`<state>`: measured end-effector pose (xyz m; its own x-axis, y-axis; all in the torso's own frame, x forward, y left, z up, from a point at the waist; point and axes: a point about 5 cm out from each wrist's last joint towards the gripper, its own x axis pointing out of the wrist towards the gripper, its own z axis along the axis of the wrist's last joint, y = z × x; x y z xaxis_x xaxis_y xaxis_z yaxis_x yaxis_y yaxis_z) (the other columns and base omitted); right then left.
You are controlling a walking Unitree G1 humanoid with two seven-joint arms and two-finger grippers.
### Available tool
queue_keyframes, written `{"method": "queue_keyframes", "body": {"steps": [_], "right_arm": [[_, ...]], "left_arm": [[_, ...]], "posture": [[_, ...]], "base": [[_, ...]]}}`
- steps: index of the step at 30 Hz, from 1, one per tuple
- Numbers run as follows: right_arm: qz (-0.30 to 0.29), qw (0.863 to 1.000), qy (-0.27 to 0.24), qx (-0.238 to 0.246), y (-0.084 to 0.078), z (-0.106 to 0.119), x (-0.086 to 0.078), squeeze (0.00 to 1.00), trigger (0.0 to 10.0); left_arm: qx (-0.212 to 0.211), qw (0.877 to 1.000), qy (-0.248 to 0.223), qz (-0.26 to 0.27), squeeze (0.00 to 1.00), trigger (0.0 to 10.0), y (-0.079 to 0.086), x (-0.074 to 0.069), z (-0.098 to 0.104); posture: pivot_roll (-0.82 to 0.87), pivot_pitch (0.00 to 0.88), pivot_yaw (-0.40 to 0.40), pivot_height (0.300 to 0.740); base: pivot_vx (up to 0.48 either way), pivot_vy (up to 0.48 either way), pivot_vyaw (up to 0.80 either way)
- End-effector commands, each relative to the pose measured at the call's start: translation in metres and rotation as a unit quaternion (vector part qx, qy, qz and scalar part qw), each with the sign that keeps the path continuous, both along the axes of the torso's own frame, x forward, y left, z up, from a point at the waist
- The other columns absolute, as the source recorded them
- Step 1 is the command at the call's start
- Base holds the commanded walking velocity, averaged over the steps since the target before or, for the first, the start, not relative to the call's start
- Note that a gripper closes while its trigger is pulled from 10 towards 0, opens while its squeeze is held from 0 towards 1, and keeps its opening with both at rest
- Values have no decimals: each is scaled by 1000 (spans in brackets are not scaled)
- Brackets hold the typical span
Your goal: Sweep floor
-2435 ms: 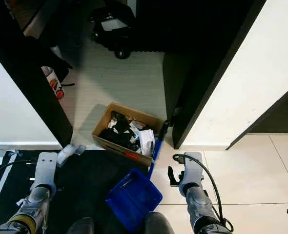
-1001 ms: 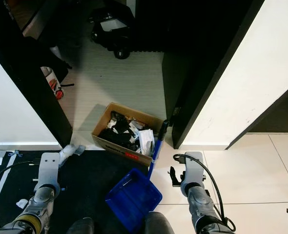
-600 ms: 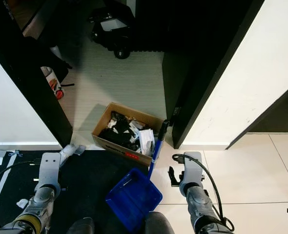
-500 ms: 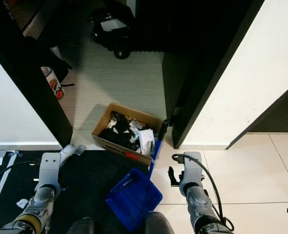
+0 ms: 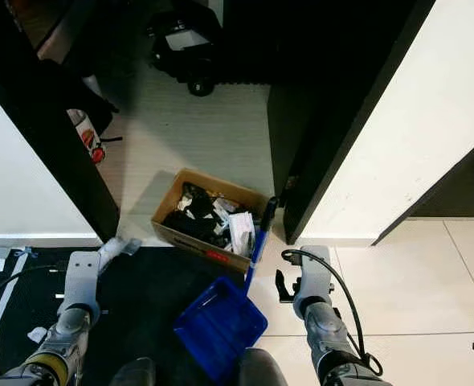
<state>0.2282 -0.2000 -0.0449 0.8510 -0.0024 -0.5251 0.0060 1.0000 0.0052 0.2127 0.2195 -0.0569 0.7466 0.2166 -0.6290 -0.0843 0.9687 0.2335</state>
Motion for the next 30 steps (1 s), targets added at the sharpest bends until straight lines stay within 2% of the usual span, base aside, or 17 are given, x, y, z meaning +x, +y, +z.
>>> {"method": "queue_keyframes", "body": {"steps": [1,15,16,17,18,30], "right_arm": [[-2,1000,9,2,-1,-3,-3,0,10000],[-3,1000,10,4,-1,-3,-3,0,10000],[-3,1000,11,5,-1,-3,-4,0,10000],[-4,1000,12,6,-1,-4,-5,0,10000],[-5,1000,12,7,-1,-4,-6,0,10000],[-7,1000,14,9,-3,-4,-6,0,10000]], "left_arm": [[-11,1000,3,7,0,10000,-4,-5,-4],[-8,1000,-6,13,0,10000,-1,-1,0],[-15,1000,-9,10,0,0,-1,-1,0],[-16,1000,-8,11,0,7922,-1,-1,0],[-17,1000,-9,12,0,10000,-1,-1,0],[-13,1000,-9,11,0,10000,-2,1,1]], "posture": [[-21,58,-22,740],[-20,56,-21,740],[-20,60,-18,740],[-20,59,-18,740],[-21,60,-17,740],[-19,54,-16,740]], "base": [[0,0,0],[0,0,0],[0,0,0],[0,0,0],[0,0,0],[0,0,0]]}}
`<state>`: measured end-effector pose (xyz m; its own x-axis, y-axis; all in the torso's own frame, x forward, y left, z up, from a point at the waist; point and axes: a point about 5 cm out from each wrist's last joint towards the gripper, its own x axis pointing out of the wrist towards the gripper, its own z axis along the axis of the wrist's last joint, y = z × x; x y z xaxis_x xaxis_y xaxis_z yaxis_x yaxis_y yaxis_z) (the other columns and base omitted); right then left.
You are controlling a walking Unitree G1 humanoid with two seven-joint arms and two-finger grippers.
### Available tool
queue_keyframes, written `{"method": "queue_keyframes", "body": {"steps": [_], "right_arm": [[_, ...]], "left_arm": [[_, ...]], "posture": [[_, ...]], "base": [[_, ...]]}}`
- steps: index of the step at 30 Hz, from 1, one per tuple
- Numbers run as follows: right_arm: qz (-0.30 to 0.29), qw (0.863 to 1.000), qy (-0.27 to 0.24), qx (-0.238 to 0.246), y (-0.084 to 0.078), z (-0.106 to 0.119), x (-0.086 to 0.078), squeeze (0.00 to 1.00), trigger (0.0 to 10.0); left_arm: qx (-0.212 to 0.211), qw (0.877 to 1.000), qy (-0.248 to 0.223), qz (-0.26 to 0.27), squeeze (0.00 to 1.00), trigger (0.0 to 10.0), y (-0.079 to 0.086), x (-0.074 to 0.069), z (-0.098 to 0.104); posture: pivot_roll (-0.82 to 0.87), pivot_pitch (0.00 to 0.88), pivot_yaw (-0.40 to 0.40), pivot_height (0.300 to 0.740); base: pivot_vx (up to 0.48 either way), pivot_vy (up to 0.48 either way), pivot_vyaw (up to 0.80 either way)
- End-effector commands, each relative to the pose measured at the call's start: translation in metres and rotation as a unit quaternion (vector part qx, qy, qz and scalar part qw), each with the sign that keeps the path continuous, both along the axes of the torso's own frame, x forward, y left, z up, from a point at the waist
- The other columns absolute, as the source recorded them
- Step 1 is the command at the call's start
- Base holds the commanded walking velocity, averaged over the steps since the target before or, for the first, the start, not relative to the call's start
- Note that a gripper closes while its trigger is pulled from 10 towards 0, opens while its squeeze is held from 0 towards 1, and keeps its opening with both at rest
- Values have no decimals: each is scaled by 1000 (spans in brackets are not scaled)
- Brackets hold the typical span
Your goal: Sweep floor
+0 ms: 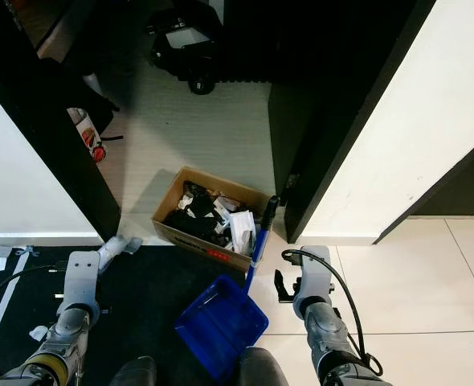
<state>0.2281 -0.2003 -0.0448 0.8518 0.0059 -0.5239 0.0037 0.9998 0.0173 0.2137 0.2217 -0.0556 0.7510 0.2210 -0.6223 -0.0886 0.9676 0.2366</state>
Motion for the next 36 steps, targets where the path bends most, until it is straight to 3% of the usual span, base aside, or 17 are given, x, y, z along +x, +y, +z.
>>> {"method": "queue_keyframes", "body": {"steps": [1,36], "right_arm": [[-8,1000,15,3,-3,-4,-5,0,10000],[-6,1000,17,-5,-2,-3,-3,0,10000]], "left_arm": [[-14,1000,-7,9,0,10000,-4,1,0],[-8,1000,-3,17,0,10000,1,1,1]], "posture": [[-19,53,-16,740],[-26,53,-6,740]], "base": [[0,0,0],[0,0,0]]}}
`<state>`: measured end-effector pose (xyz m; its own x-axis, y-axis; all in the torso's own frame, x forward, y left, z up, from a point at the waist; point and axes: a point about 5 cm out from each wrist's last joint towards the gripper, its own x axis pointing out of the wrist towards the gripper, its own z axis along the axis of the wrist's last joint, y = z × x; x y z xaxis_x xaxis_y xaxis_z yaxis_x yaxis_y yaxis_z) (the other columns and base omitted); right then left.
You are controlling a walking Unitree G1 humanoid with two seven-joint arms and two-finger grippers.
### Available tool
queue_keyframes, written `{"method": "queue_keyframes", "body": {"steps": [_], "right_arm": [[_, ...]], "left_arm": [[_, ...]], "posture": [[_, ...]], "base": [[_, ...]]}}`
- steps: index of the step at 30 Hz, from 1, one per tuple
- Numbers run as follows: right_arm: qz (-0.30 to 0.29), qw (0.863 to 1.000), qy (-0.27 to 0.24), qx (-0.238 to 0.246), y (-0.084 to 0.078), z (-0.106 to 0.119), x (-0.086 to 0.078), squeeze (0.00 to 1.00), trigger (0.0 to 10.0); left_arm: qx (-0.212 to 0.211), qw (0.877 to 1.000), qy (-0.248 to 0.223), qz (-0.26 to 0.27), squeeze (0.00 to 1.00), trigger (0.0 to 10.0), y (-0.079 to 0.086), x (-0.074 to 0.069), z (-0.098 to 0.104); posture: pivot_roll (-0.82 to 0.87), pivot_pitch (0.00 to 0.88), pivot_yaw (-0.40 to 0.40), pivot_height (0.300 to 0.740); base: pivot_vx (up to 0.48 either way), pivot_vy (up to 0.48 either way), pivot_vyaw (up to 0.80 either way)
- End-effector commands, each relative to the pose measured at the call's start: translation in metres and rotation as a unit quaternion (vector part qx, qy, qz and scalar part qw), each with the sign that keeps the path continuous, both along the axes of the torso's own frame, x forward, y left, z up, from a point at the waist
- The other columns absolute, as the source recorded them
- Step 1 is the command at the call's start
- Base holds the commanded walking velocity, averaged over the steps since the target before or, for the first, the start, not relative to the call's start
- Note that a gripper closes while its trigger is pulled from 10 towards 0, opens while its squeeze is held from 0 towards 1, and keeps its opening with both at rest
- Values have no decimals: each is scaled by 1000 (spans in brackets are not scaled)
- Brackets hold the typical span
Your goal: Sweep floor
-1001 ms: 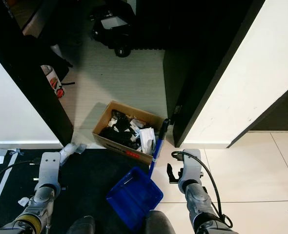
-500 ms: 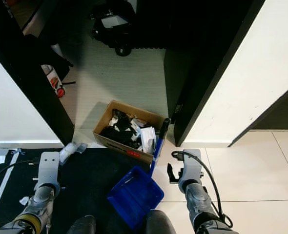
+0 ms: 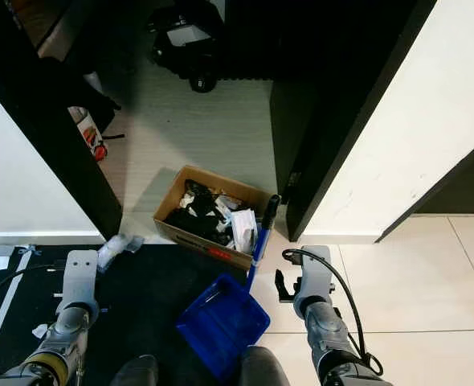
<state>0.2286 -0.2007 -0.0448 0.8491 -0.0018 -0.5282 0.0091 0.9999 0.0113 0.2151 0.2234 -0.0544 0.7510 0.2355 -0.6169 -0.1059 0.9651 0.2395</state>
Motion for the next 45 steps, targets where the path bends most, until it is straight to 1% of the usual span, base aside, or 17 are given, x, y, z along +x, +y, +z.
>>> {"method": "queue_keyframes", "body": {"steps": [1,14,37,38,39,40,42,44,45], "right_arm": [[-2,1000,14,-3,-2,-3,-4,0,10000],[-2,1000,13,-5,-2,-2,-2,0,10000],[1,1000,12,-11,-1,-1,1,0,10000],[0,1000,12,-10,-1,-1,2,0,10000],[0,1000,12,-10,-1,-1,2,0,10000],[0,1000,12,-10,-1,-1,2,0,10000],[0,1000,13,-9,-1,-1,2,0,10000],[0,1000,13,-9,-1,-1,2,0,10000],[0,1000,13,-8,-1,-1,2,0,10000]], "left_arm": [[-9,1000,0,8,0,10000,-1,0,0],[-8,1000,-5,4,0,10000,-3,3,1],[2,1000,-5,9,0,10000,-1,5,3],[13,1000,-1,10,0,10000,1,4,2],[13,1000,-1,10,0,10000,1,4,2],[68,998,13,13,0,10000,12,1,3],[109,992,24,60,0,10000,27,-3,5],[137,987,35,74,0,10000,35,-4,7],[163,983,42,75,0,10000,39,-4,8]], "posture": [[-26,53,-8,740],[-22,52,-7,740],[-16,42,-7,740],[-15,43,-6,740],[-15,43,-6,740],[-15,43,-6,740],[-12,44,-9,740],[-9,45,-9,740],[-8,46,-10,740]], "base": [[0,0,0],[0,0,0],[0,0,0],[0,0,0],[0,0,0],[0,0,0],[0,0,0],[0,0,0],[0,0,0]]}}
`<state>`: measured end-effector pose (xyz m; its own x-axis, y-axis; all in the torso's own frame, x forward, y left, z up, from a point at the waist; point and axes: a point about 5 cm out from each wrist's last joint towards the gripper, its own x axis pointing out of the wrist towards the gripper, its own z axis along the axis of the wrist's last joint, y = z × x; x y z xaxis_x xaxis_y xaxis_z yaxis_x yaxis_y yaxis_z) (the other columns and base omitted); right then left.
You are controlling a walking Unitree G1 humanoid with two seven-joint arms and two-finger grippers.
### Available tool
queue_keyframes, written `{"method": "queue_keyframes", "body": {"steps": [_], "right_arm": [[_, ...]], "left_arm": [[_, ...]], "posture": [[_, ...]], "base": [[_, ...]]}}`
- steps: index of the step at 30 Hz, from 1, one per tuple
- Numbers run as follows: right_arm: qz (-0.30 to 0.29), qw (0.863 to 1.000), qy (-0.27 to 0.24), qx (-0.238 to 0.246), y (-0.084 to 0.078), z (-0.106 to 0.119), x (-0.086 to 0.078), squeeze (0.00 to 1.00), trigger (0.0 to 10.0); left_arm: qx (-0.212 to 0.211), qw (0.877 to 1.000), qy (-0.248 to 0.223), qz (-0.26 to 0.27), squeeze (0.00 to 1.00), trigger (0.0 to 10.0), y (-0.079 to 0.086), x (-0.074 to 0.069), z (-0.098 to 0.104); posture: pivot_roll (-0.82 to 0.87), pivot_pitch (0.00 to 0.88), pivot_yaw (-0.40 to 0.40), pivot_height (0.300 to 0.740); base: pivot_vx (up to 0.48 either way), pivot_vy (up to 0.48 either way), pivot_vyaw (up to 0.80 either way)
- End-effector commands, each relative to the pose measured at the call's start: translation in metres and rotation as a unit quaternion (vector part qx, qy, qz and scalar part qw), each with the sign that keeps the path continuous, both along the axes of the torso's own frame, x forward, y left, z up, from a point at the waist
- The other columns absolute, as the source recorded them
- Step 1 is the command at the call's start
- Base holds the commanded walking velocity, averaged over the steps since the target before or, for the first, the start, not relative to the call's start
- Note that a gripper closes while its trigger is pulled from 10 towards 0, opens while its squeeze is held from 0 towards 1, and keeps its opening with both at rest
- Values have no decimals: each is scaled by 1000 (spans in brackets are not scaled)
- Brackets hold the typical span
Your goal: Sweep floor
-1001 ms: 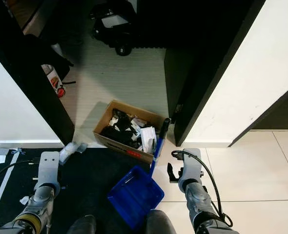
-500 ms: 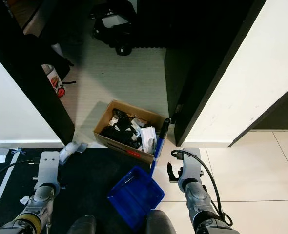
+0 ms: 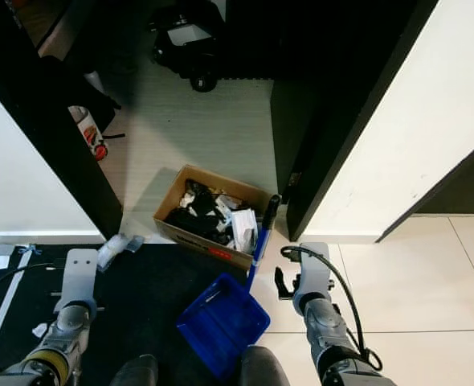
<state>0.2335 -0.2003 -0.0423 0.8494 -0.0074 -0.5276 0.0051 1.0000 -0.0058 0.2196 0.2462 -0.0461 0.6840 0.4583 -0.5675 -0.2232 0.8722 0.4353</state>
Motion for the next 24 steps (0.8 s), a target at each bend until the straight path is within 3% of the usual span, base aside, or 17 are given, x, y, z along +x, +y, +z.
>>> {"method": "queue_keyframes", "body": {"steps": [1,6,11,17,21,24], "right_arm": [[-2,1000,14,0,-1,-3,-3,0,10000],[-2,1000,13,1,-1,-3,-3,0,10000],[-2,1000,13,0,-1,-3,-3,0,10000],[-1,1000,14,0,0,-3,-3,0,10000],[-1,1000,14,1,0,-3,-3,0,10000],[-1,1000,14,1,1,-3,-3,0,10000]], "left_arm": [[59,998,29,8,0,10000,16,-9,0],[94,994,23,43,0,10000,27,-9,5],[94,994,18,44,0,10000,27,-8,6],[-3,999,-17,31,0,10000,5,0,2],[-42,998,-45,7,0,10000,-11,6,3],[-56,997,-56,12,0,10000,-13,7,3]], "posture": [[-8,46,-10,740],[-12,45,-6,740],[-12,45,-6,740],[-10,46,-7,740],[-13,47,-5,740],[-13,47,-5,740]], "base": [[0,0,0],[0,0,0],[0,0,0],[0,0,0],[0,0,0],[0,0,0]]}}
